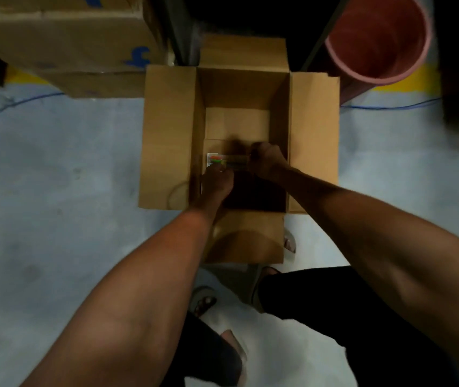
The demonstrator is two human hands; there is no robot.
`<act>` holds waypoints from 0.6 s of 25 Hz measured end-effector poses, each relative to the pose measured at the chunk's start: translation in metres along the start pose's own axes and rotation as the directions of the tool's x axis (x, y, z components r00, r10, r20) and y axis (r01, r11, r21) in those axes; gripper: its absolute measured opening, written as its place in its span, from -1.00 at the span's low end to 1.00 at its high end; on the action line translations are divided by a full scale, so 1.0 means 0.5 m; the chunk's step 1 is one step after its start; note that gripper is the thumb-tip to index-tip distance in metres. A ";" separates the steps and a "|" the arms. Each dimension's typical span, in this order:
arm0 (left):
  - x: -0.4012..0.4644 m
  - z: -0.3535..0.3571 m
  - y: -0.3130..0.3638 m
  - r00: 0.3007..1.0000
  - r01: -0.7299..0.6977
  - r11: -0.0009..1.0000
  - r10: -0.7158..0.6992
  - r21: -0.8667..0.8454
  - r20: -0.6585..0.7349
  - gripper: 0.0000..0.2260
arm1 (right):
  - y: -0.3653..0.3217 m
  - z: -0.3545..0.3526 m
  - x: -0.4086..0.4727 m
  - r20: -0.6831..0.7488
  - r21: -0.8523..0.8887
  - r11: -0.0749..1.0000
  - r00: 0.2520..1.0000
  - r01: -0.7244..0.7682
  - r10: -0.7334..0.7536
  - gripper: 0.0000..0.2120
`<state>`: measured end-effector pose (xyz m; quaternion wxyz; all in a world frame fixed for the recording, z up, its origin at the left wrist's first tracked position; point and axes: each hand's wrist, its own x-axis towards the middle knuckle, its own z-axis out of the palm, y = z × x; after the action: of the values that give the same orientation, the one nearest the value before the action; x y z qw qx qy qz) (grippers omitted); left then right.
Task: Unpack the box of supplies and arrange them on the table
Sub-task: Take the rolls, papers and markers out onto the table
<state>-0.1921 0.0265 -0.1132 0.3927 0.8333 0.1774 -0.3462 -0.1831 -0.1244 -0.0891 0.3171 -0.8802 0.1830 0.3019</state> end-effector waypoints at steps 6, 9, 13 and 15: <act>0.178 0.110 -0.062 0.989 0.150 0.987 -0.149 -0.058 0.019 -0.57 | 0.067 0.114 0.202 0.000 -0.145 0.989 1.000 0.015 -0.015 -0.55; 0.230 0.149 -0.082 0.980 0.197 0.978 -0.197 -0.076 0.001 -0.55 | 0.104 0.174 0.253 -0.020 -0.174 0.976 0.991 0.128 -0.134 -0.59; 0.255 0.161 -0.079 0.973 0.219 0.967 -0.227 -0.131 -0.044 -0.43 | 0.125 0.214 0.279 -0.009 -0.357 0.911 0.975 0.205 -0.223 -0.50; 0.257 0.161 -0.073 0.982 0.182 0.972 -0.189 -0.151 -0.028 -0.40 | 0.127 0.215 0.282 0.020 -0.397 0.893 0.975 0.209 -0.219 -0.44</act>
<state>-0.1583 -0.0101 -0.2612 0.4156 0.7888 0.2880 -0.3496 -0.1544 -0.1177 -0.2752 0.1609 -0.9446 0.0237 0.2849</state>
